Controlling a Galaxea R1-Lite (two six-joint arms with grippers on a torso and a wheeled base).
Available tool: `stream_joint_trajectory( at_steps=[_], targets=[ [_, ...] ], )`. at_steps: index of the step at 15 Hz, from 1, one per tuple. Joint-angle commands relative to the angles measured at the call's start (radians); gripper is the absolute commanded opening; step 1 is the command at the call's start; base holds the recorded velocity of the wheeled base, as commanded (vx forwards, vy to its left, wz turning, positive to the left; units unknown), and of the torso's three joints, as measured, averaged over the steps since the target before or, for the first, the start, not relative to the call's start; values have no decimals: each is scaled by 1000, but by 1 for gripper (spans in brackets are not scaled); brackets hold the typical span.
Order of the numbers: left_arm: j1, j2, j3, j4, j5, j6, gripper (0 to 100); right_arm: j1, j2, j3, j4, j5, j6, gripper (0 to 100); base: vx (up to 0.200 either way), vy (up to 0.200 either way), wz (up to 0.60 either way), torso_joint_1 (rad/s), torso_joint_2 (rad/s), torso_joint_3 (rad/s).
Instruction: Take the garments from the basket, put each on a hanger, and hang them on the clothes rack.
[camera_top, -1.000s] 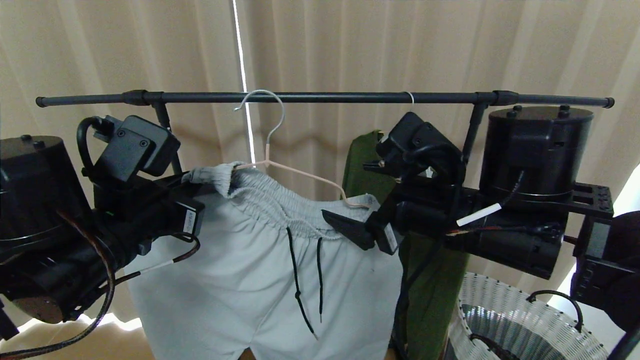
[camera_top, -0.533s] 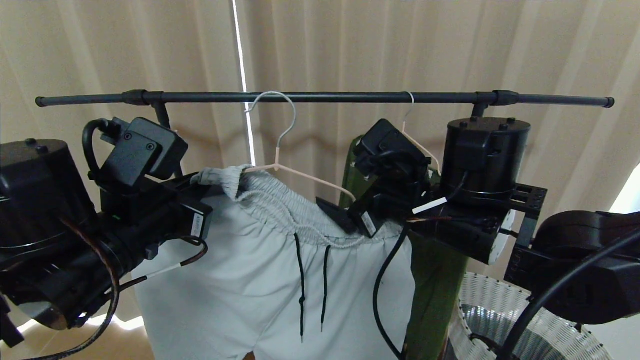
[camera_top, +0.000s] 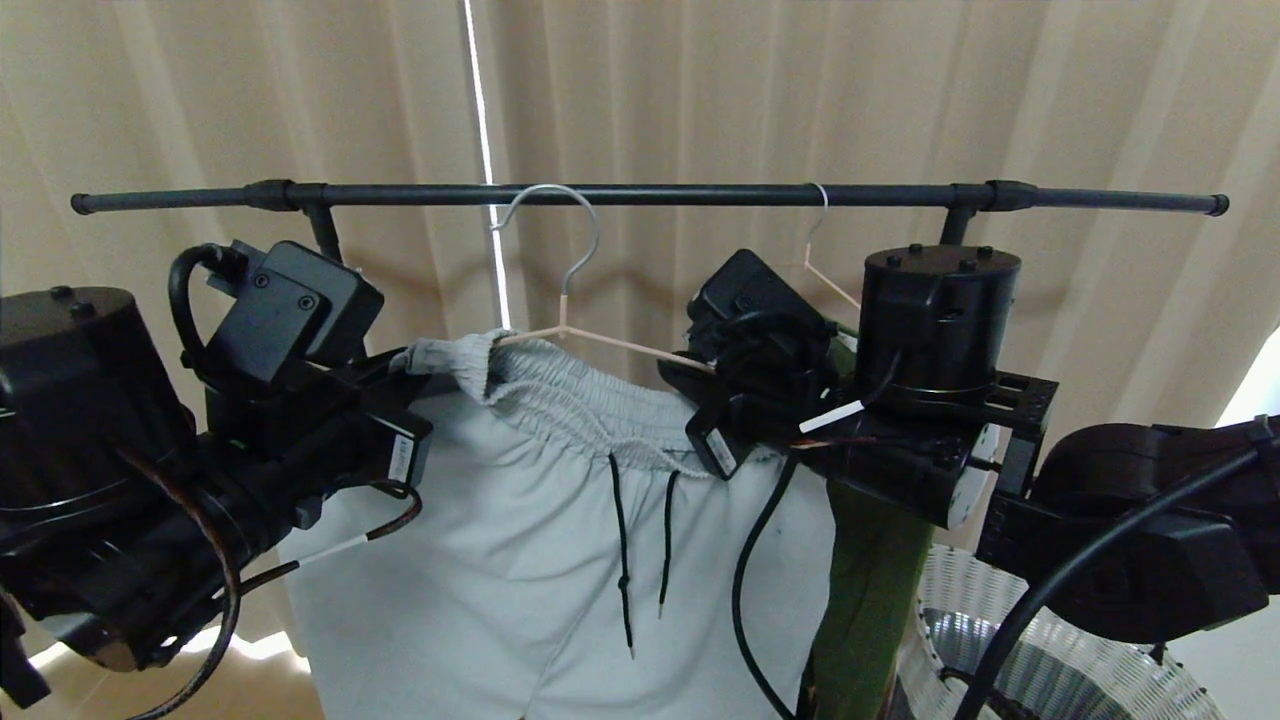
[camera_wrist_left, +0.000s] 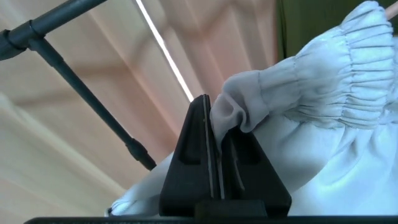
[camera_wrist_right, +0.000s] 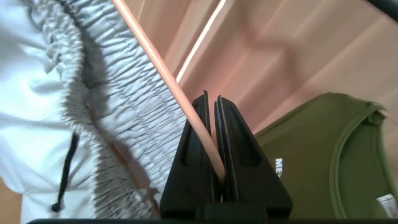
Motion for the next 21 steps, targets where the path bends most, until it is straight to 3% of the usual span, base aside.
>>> stream_joint_trajectory(
  at_steps=[1, 4, 5, 9, 15, 21],
  targets=[
    [-4, -6, 13, 0, 0, -6, 0, 0, 1, 2, 0, 0, 0, 0, 0, 0, 0, 0, 0, 0],
    [-6, -31, 17, 1, -9, -12, 0, 0, -5, 5, -5, -2, 0, 0, 0, 0, 0, 0, 0, 0],
    [-6, -50, 16, 3, -11, -15, 100, 0, 1, 11, -40, -20, 0, 0, 0, 0, 0, 0, 0, 0],
    [-3, -112, 37, 4, -90, -37, 100, 0, -5, 11, -64, -42, 0, 0, 0, 0, 0, 0, 0, 0],
    [3, -276, 151, 7, -159, -72, 100, -58, -111, 129, -64, -72, 0, 0, 0, 0, 0, 0, 0, 0],
    [129, -238, 247, 7, -161, -69, 100, -110, -234, 224, -66, -69, 2, 0, 0, 0, 0, 0, 0, 0]
  ],
)
